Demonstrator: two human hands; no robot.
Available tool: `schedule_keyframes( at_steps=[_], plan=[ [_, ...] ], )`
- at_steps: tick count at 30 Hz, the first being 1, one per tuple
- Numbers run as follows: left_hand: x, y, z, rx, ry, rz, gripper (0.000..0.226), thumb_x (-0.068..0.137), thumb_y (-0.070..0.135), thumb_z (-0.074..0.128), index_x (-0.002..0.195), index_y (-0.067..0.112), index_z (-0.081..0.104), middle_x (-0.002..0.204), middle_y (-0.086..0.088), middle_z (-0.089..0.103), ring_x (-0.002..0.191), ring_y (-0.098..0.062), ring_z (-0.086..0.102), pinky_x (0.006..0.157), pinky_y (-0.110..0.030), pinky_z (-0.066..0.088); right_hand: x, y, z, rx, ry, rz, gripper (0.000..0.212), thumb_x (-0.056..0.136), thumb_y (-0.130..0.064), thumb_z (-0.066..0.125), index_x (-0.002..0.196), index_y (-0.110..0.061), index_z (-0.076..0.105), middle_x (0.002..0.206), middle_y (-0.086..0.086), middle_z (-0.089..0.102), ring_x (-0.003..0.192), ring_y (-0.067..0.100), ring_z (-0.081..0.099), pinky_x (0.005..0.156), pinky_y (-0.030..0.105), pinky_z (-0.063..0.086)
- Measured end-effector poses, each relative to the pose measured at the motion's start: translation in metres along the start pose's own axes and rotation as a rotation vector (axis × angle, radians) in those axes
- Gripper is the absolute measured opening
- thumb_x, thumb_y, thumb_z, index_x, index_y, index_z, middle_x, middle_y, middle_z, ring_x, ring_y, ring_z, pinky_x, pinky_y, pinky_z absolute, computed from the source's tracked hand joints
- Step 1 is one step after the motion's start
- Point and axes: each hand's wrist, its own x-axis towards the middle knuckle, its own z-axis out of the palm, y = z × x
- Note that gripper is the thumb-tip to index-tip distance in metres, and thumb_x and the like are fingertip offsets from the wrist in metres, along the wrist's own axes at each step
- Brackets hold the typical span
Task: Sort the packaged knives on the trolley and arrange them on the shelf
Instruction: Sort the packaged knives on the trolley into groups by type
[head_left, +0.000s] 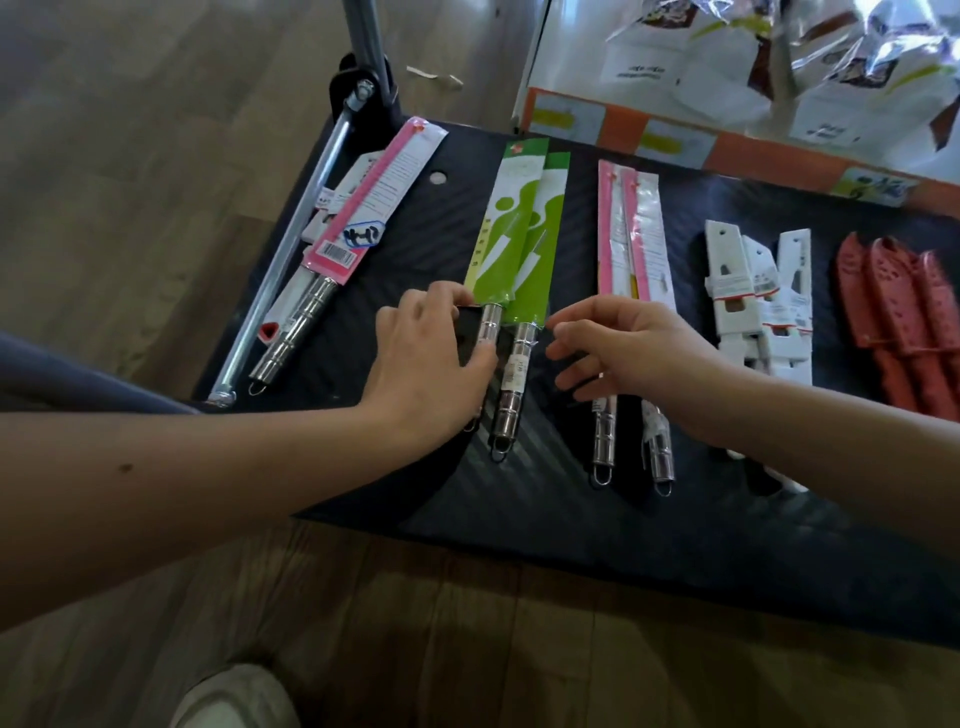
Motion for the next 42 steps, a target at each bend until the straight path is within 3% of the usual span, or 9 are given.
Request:
schedule_keyframes(
  at_steps=[3,9,13,19,23,26,31,35,42],
  plan=[
    [-0.007,-0.006,-0.011,0.002,0.024,-0.018,0.045,0.087,0.023,0.053,0.129,0.021,0.037,0.127,-0.002,0.037,0.112,-0.014,0.026,0.086,-0.017,0.019,0.001,-0.003,0.011,-0.017,-0.029,0.002,0.01,0.088,-0.016,0.057,0.081,-0.019,0.063,0.074,-0.002,0.067,0.056,0.009,0.063,0.06,0.024,0.056],
    [-0.012,-0.026,-0.038,0.011,0.08,-0.16,0.054,0.086,0.023,0.055,0.135,0.02,0.032,0.14,-0.004,0.03,0.13,-0.021,0.023,0.105,-0.031,0.021,0.006,-0.016,0.038,-0.015,-0.105,-0.031,0.01,0.089,-0.014,0.056,0.082,-0.016,0.063,0.075,0.0,0.065,0.056,0.01,0.061,0.066,0.029,0.056],
    [-0.005,-0.037,-0.046,0.014,0.129,-0.263,0.058,0.085,0.021,0.053,0.138,0.016,0.03,0.144,-0.007,0.029,0.134,-0.024,0.023,0.11,-0.035,0.02,0.009,-0.024,0.047,-0.033,-0.124,-0.049,0.01,0.09,-0.015,0.054,0.087,-0.013,0.063,0.072,-0.002,0.063,0.058,0.01,0.06,0.058,0.021,0.054],
    [0.009,-0.043,-0.04,0.174,0.002,-0.402,0.063,0.086,0.03,0.05,0.14,0.012,0.025,0.148,-0.01,0.026,0.137,-0.029,0.022,0.111,-0.044,0.024,0.015,-0.025,0.045,-0.037,-0.133,-0.032,0.01,0.09,-0.015,0.055,0.084,-0.014,0.064,0.07,-0.002,0.063,0.051,0.005,0.061,0.059,0.022,0.056],
    [0.01,-0.043,-0.039,0.259,-0.036,-0.448,0.066,0.085,0.02,0.054,0.142,0.017,0.021,0.152,-0.009,0.016,0.138,-0.031,0.016,0.11,-0.043,0.019,0.016,-0.024,0.038,-0.039,-0.143,-0.013,0.01,0.09,-0.015,0.055,0.088,-0.011,0.064,0.073,0.0,0.064,0.051,0.006,0.061,0.063,0.026,0.057],
    [0.005,-0.045,-0.039,0.296,-0.023,-0.394,0.062,0.082,0.011,0.057,0.137,0.023,0.031,0.146,-0.007,0.021,0.134,-0.029,0.018,0.109,-0.039,0.02,0.016,-0.023,0.031,-0.024,-0.137,0.001,0.01,0.09,-0.014,0.054,0.088,-0.011,0.063,0.072,0.0,0.064,0.051,0.007,0.061,0.062,0.026,0.057],
    [0.011,-0.047,-0.041,0.229,-0.047,-0.318,0.044,0.074,0.001,0.064,0.111,0.023,0.059,0.124,-0.01,0.038,0.123,-0.029,0.035,0.102,-0.032,0.031,0.015,-0.022,0.022,-0.024,-0.123,0.004,0.012,0.09,-0.015,0.054,0.083,-0.015,0.064,0.071,-0.002,0.064,0.053,0.007,0.062,0.062,0.025,0.057],
    [0.014,-0.045,-0.04,0.179,-0.062,-0.224,0.03,0.076,0.005,0.064,0.1,0.025,0.064,0.113,-0.011,0.055,0.101,-0.025,0.053,0.084,-0.024,0.037,0.014,-0.019,0.02,-0.036,-0.117,0.013,0.011,0.09,-0.016,0.053,0.087,-0.012,0.064,0.073,0.0,0.064,0.055,0.007,0.062,0.056,0.021,0.055],
    [0.006,-0.038,-0.042,-0.094,-0.036,-0.234,0.026,0.078,0.007,0.065,0.099,0.023,0.067,0.099,-0.002,0.067,0.084,-0.023,0.064,0.076,-0.028,0.049,0.013,-0.017,0.022,-0.032,-0.127,0.038,0.016,0.09,-0.018,0.054,0.095,-0.007,0.064,0.078,0.002,0.064,0.058,0.008,0.061,0.052,0.016,0.052]
  ],
)
